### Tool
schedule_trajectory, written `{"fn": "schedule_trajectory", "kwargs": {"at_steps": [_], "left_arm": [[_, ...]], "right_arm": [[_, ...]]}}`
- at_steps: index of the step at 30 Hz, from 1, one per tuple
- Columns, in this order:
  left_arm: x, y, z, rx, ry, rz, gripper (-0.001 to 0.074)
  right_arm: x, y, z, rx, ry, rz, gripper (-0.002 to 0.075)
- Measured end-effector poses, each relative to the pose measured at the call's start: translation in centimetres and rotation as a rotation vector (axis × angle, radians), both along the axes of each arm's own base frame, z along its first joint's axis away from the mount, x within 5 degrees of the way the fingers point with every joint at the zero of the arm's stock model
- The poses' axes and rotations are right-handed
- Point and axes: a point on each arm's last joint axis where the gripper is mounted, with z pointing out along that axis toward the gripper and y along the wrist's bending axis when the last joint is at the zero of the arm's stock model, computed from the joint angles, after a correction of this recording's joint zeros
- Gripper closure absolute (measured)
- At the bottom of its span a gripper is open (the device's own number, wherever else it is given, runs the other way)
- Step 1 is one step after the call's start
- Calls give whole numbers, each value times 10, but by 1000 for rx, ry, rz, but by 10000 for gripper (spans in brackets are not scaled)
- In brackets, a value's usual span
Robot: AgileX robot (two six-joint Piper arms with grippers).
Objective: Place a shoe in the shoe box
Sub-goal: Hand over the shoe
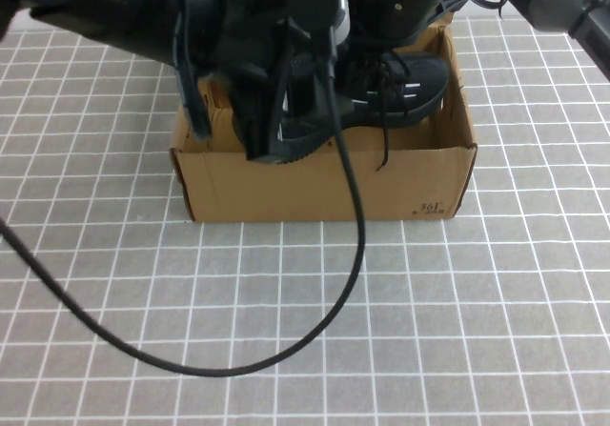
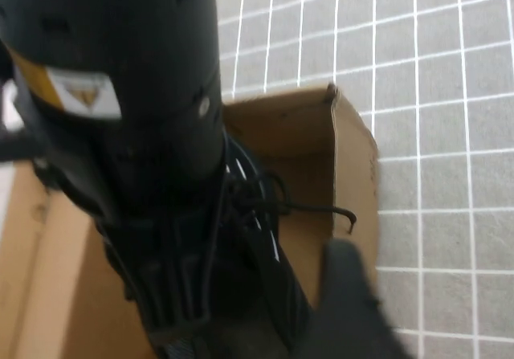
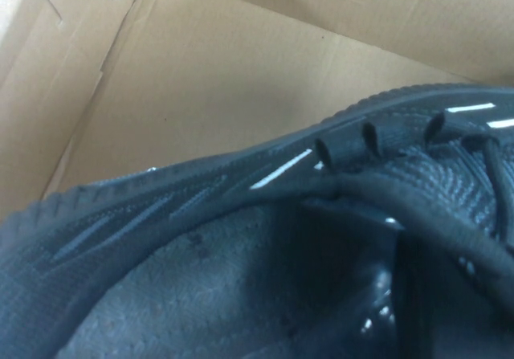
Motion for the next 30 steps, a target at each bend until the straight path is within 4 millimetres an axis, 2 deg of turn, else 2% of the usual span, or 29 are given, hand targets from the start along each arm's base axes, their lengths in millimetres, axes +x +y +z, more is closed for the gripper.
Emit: {"fn": "schedule_trajectory", "kwargs": {"at_steps": [3,6,16,30], "left_arm": [[6,-2,-7,1,43,41,292],[12,-5,-13,5,53,69,262],[15,-23,-32,105,38,28,251],[42,-32,-51,82,-9,147,251]], "right_arm": [[0,0,0,0,0,0,721],[0,0,0,0,0,0,721],[0,0,0,2,-3,0,721],[0,0,0,2,-3,0,721]]}}
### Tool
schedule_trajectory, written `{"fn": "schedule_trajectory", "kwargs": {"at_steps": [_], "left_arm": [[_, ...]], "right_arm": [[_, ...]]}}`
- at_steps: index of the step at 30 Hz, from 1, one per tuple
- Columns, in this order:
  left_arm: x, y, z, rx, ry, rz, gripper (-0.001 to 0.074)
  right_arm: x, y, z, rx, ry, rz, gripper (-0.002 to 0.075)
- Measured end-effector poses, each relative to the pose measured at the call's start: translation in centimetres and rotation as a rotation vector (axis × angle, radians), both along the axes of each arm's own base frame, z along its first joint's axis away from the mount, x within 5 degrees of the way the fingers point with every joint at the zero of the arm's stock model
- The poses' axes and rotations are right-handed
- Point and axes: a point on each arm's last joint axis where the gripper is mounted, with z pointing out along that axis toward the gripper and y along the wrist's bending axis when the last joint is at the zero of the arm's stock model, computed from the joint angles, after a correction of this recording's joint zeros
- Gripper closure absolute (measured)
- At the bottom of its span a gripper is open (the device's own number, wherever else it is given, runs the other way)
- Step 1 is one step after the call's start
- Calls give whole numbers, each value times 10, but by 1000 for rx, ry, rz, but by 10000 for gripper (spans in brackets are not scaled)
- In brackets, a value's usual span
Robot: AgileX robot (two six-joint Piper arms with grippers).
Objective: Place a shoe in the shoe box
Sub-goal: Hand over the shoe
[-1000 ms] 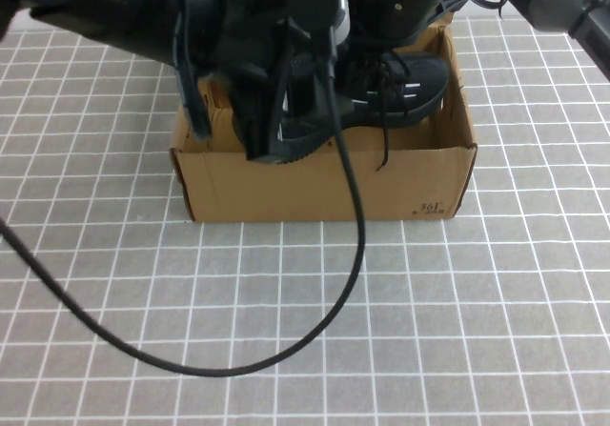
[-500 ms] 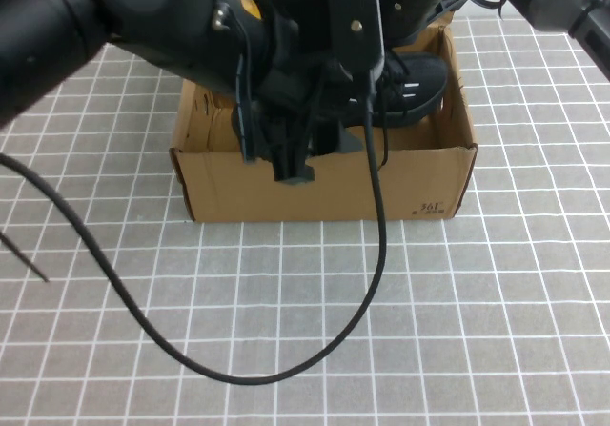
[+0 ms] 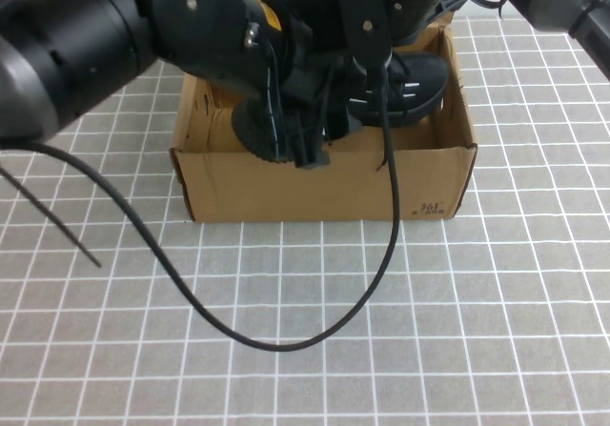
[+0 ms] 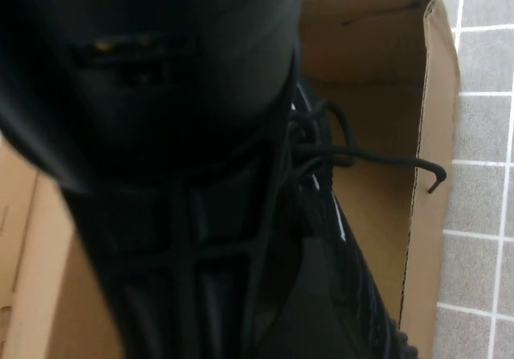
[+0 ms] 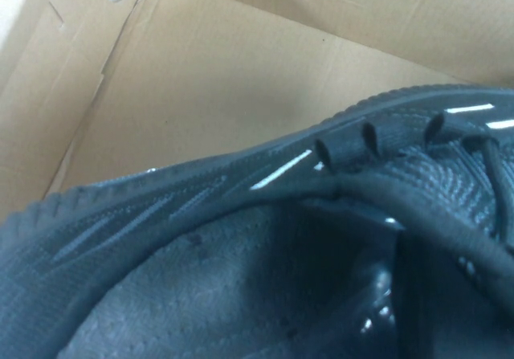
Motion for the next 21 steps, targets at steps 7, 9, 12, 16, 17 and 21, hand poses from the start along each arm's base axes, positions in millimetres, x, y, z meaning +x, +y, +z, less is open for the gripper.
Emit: {"fn": "schedule_trajectory", "kwargs": {"at_steps": [7,9,12,16,17,21], "left_arm": [[11,-7,-18,22,15,6,251],[13,-7,-19,19,6,8,251],[15,-9,-21,11,-5,11,251],[18,-11,-24,10,-6,13,251],[18,-11,-24,6,-9,16,251],[22,-10,-25,-27,-9,49,252]], "right_arm": [[0,0,0,2,-4,0,721],[1,-1,0,2,-6,-5,721],[3,-2,0,4,-8,-12,721],[4,-2,0,7,-16,-17,722],[4,-2,-1,6,-16,-20,722],[6,-3,0,19,-29,-34,722]]}}
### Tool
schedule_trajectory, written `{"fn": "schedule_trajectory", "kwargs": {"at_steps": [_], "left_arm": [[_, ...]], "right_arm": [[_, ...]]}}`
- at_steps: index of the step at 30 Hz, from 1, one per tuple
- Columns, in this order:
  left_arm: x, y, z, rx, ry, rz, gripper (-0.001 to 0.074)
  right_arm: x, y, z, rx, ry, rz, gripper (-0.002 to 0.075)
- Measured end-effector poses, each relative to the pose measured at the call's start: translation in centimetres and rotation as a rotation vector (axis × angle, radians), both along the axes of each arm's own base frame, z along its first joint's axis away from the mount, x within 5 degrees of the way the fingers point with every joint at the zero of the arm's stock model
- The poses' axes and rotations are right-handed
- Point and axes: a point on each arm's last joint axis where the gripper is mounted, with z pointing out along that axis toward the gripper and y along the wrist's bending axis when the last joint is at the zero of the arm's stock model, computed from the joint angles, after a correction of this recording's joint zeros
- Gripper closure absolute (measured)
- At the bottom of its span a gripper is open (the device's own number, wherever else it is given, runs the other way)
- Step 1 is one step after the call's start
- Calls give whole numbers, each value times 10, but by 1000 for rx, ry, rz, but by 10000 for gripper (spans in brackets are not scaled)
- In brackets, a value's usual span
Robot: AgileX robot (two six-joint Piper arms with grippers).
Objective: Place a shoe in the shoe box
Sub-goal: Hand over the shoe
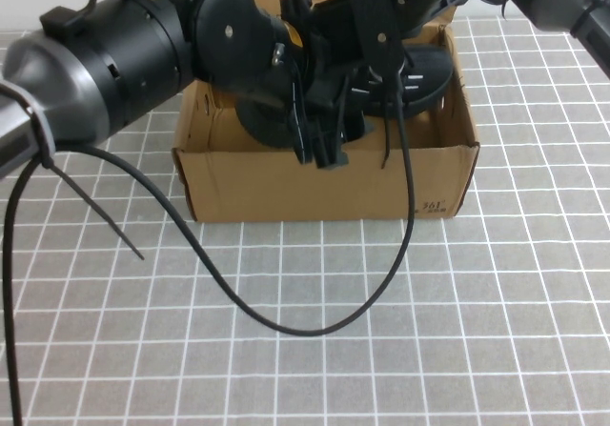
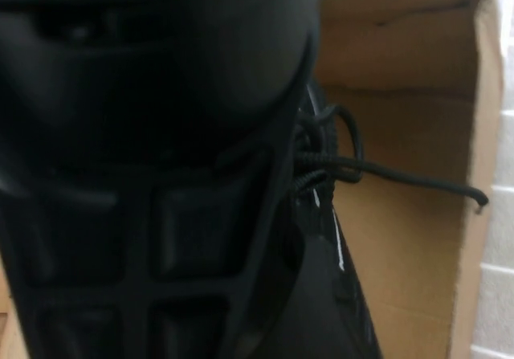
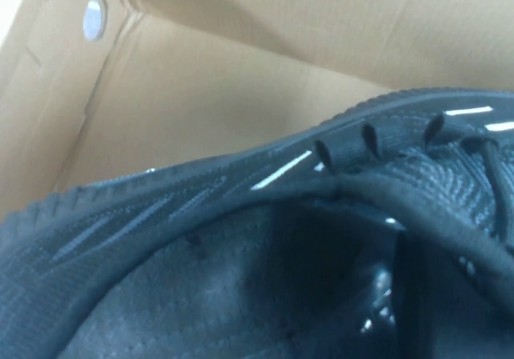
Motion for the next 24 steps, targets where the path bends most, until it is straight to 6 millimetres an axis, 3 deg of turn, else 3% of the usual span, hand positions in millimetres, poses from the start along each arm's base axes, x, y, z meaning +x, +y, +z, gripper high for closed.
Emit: {"fn": "schedule_trajectory", "kwargs": {"at_steps": [6,14,19,24], "left_arm": [[5,3,0,-18,-11,20,253],[9,8,-1,85,-83,11,258],[24,23,-3,73,-100,111,255],[24,27,2,42,-110,139,261]], "right_arm": [[3,1,1,22,-22,-10,722],[5,1,1,42,-32,-24,722],[0,-2,0,1,12,2,722],[-3,0,0,-6,28,15,722]]}}
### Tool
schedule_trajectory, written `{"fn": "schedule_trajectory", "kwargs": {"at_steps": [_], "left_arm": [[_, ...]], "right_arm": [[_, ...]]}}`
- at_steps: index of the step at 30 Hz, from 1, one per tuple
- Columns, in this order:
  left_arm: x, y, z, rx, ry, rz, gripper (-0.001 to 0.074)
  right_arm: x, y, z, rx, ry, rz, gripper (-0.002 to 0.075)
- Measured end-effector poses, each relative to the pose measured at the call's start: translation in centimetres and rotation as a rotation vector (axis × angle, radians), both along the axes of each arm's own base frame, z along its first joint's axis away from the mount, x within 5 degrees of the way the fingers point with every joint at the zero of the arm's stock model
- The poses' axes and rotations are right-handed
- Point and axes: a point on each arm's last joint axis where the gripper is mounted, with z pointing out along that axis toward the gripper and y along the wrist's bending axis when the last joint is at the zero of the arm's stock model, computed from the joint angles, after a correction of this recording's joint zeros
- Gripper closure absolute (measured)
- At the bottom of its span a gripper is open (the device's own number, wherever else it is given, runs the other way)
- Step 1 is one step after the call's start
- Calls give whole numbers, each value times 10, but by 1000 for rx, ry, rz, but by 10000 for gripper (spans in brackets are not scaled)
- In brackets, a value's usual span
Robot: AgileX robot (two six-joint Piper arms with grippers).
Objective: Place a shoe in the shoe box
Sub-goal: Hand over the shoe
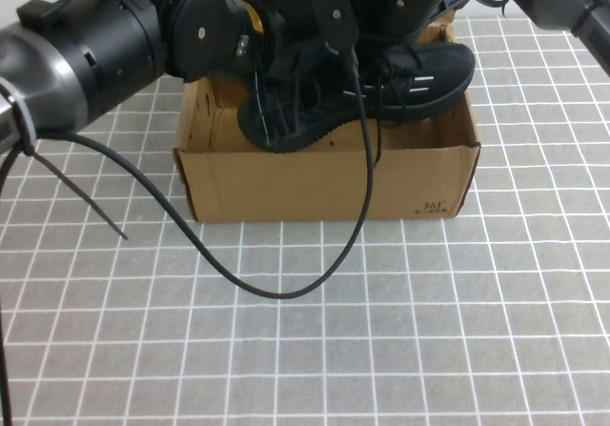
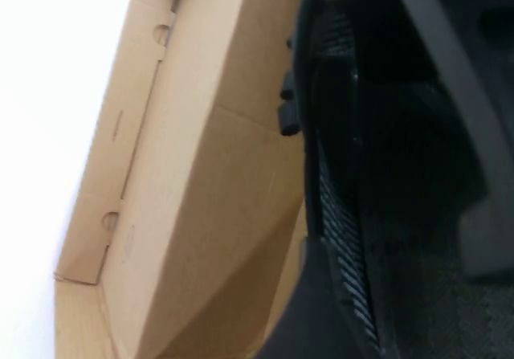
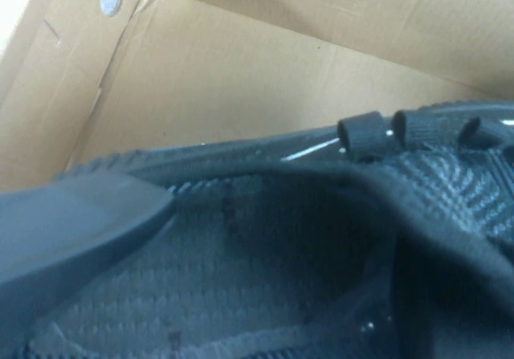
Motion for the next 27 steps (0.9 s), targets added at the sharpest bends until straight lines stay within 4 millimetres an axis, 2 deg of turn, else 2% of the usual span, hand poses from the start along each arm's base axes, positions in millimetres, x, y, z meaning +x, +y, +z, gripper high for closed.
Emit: {"fn": "schedule_trajectory", "kwargs": {"at_steps": [15,18,24,27], "left_arm": [[-7,2,1,8,68,-1,267],[-18,9,13,18,89,1,267],[-50,27,58,-41,51,2,267],[-59,28,65,-95,82,-6,267]], "right_arm": [[0,0,0,1,1,3,722],[0,0,0,1,1,3,722],[0,0,0,0,0,3,722],[0,0,0,0,0,3,722]]}}
